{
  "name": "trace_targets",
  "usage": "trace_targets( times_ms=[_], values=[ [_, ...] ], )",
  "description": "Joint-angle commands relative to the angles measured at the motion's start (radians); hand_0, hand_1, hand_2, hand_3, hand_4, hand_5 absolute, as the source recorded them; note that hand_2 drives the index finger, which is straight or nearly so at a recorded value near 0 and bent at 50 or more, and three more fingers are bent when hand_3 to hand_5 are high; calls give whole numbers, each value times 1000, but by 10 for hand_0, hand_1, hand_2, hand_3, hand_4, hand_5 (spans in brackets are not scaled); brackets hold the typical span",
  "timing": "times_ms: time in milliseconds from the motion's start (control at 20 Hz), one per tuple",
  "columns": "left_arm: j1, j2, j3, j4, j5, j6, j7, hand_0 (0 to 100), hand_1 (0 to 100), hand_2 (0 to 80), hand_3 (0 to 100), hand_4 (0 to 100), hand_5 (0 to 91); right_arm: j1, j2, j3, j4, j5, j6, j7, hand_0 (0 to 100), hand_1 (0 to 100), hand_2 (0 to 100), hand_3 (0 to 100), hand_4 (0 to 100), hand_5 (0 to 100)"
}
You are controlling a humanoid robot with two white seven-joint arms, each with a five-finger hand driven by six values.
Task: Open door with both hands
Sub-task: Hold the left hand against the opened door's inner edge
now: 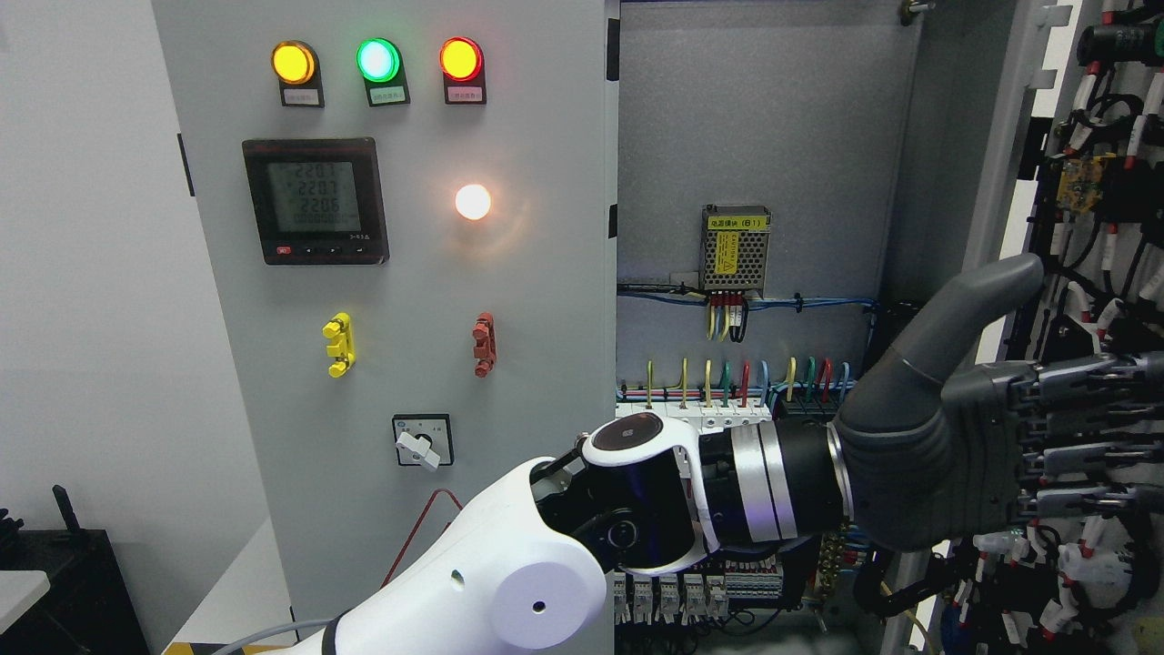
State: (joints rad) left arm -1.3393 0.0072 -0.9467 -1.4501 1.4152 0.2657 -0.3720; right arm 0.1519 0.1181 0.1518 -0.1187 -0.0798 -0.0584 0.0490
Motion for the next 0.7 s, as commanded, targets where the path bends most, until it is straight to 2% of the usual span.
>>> trace_targets(
  times_ms=[0,200,651],
  values=[
    [-4,-23,-124,19,-1,-46,15,0,0,0,0,42,0,0,0,0,1,0,0,0,0,0,0,0,0,0],
    [-14,-29,-178,45,-1,-92,13,0,0,0,0,42,0,0,0,0,-1,0,0,0,0,0,0,0,0,0],
    [-18,-44,-182,83,1,-114,15,0,0,0,0,42,0,0,0,0,1,0,0,0,0,0,0,0,0,0]
  ],
)
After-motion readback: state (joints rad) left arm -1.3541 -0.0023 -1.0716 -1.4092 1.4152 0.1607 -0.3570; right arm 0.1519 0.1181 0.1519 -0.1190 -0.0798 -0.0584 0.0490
